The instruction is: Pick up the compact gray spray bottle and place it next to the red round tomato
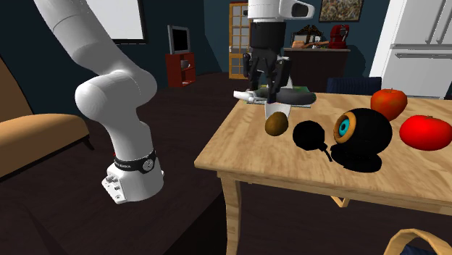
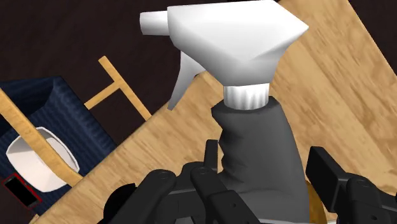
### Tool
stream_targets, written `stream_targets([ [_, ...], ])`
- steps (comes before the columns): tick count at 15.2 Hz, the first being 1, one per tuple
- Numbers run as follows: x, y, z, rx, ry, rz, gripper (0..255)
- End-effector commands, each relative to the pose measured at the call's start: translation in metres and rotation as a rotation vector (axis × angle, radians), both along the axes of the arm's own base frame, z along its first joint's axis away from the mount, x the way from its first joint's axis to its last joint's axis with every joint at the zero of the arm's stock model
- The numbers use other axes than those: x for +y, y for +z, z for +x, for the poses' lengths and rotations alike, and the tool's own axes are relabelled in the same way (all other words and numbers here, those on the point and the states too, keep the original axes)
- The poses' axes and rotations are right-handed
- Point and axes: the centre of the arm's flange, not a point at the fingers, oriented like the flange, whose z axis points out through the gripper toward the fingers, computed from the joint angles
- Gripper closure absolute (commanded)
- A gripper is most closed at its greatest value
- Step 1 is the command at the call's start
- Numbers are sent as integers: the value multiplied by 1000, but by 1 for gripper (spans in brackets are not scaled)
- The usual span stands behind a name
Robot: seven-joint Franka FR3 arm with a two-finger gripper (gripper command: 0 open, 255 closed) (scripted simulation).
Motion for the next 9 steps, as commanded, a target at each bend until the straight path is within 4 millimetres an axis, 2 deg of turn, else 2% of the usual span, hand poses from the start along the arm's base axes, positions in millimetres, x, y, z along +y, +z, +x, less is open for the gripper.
stream_targets([
  [1,26,0,12,0,0,1,255],
  [9,121,0,59,0,0,1,255],
])
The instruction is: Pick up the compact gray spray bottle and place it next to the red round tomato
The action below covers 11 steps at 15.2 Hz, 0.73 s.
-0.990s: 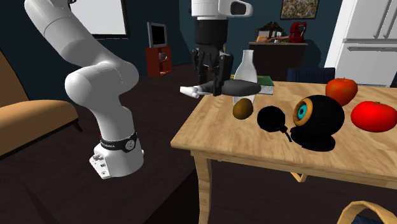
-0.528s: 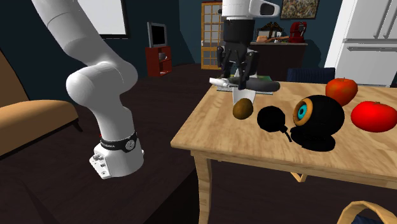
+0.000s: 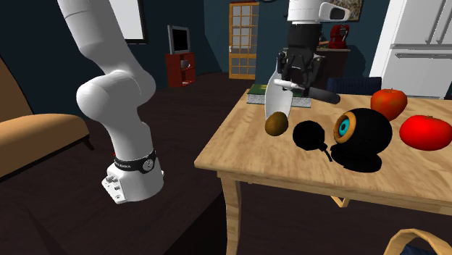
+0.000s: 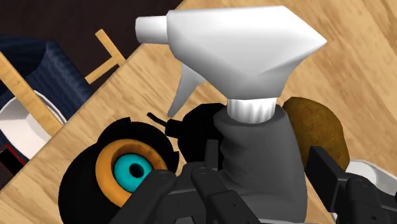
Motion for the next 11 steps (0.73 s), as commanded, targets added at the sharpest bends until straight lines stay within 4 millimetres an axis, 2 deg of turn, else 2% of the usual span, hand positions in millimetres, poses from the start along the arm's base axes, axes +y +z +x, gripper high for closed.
stream_targets([
  [1,26,-1,11,0,0,1,255],
  [11,144,-1,70,0,0,1,255],
])
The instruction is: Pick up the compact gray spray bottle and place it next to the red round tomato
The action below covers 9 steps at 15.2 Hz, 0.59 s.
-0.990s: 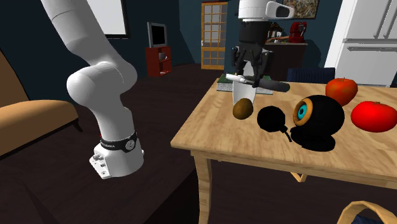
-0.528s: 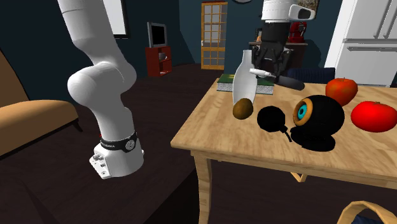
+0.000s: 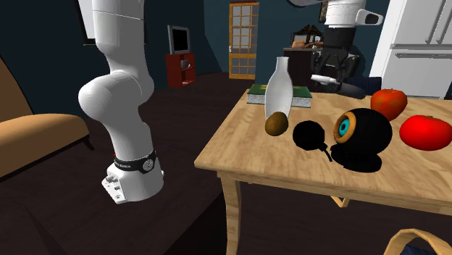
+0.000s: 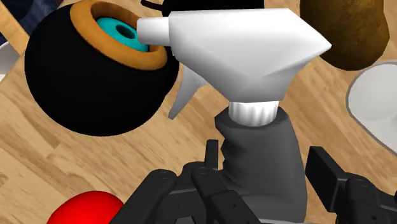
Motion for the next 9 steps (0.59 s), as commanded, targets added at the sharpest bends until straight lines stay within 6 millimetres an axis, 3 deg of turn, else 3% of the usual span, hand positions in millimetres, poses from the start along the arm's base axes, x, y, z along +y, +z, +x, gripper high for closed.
stream_targets([
  [1,24,3,10,0,-1,0,255],
  [8,107,3,51,0,-1,0,255],
  [9,107,-2,51,0,-1,0,255],
])
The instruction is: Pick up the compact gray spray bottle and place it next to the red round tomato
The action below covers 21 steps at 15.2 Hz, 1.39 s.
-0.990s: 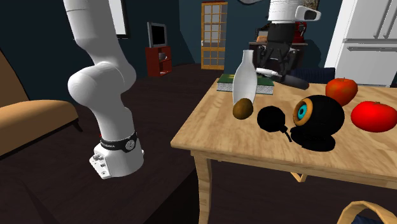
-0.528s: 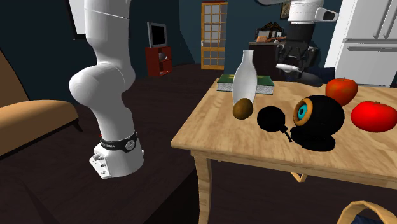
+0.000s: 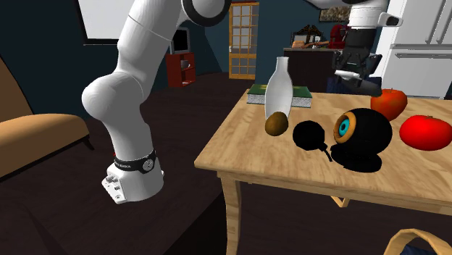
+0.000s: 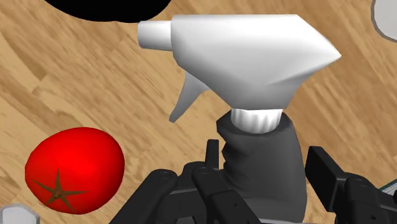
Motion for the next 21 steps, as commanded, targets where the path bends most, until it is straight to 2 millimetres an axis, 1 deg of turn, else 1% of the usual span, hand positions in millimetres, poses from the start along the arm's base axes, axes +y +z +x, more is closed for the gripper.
stream_targets([
  [1,7,-7,0,-1,-1,0,255],
  [21,7,-113,0,-1,-1,0,255],
])
